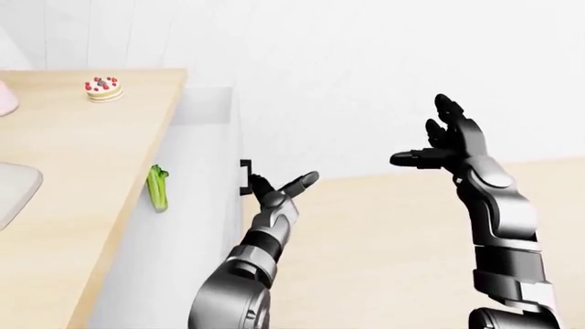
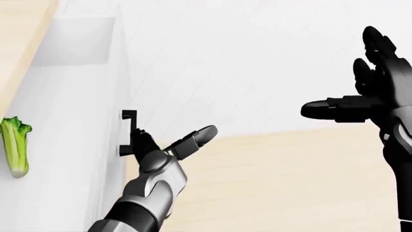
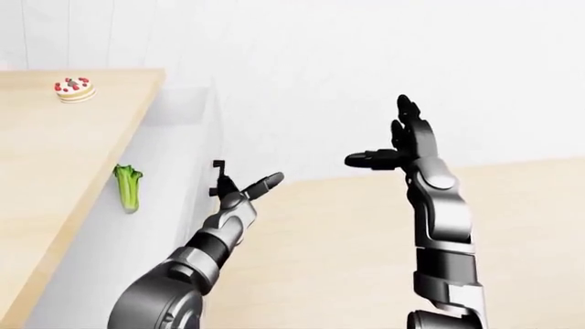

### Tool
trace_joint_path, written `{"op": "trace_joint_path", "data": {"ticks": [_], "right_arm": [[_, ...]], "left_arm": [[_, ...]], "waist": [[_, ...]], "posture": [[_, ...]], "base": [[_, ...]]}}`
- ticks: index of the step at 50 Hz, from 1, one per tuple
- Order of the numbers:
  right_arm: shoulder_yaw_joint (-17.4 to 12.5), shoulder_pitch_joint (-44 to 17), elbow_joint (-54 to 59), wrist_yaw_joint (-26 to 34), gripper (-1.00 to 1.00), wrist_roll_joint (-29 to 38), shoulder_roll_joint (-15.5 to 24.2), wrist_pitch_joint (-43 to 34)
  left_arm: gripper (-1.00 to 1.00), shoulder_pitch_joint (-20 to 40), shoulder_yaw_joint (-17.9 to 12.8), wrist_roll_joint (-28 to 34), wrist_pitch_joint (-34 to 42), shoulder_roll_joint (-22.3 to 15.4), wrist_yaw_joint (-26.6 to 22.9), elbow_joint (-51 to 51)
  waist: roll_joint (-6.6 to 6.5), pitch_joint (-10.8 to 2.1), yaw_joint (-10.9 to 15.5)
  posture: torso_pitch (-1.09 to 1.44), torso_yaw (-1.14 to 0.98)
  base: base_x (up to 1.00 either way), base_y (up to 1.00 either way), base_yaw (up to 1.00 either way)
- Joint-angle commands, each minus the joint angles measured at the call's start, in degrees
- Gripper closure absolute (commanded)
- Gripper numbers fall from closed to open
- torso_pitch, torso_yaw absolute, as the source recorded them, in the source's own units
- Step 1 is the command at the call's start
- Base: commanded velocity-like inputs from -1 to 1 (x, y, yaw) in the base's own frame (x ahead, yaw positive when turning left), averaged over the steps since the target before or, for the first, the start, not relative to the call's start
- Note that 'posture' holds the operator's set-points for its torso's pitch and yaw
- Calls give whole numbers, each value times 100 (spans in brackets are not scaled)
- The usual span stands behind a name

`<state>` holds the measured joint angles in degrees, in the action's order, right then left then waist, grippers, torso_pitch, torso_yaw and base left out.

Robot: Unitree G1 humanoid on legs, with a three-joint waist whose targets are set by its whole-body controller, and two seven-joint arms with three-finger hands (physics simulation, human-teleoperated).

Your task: Close the right drawer.

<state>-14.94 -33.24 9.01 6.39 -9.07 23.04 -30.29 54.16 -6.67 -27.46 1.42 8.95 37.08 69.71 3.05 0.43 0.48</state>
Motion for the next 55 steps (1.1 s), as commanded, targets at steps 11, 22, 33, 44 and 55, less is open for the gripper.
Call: {"op": "trace_joint_path", "data": {"ticks": [11, 22, 33, 44, 55], "right_arm": [[-87, -181, -307, 1, -100, 21, 101, 105], [-67, -236, -405, -2, -100, 32, 105, -7], [-78, -232, -395, 11, -100, 56, 101, 0], [-79, -228, -423, 8, -100, 57, 102, -23], [-80, -232, -436, 6, -100, 58, 103, -38]], "left_arm": [[-100, 128, -231, -121, -237, -286, 34, 90], [-100, 146, -348, -279, -305, -519, 193, 148], [-100, 110, -388, -317, -327, -674, 165, 183], [-100, 94, -431, -386, -315, -821, 157, 148], [-100, 37, -466, -468, -328, -948, 122, 138]], "waist": [[0, -169, -21], [-24, -177, -61], [-51, -175, -91], [-68, -170, -119], [-83, -164, -151]], "posture": [[0, 0], [0, 0], [0, 0], [0, 0], [0, 0]], "base": [[0, 0, 0], [0, 0, 0], [0, 0, 0], [0, 0, 0], [0, 0, 0]]}}
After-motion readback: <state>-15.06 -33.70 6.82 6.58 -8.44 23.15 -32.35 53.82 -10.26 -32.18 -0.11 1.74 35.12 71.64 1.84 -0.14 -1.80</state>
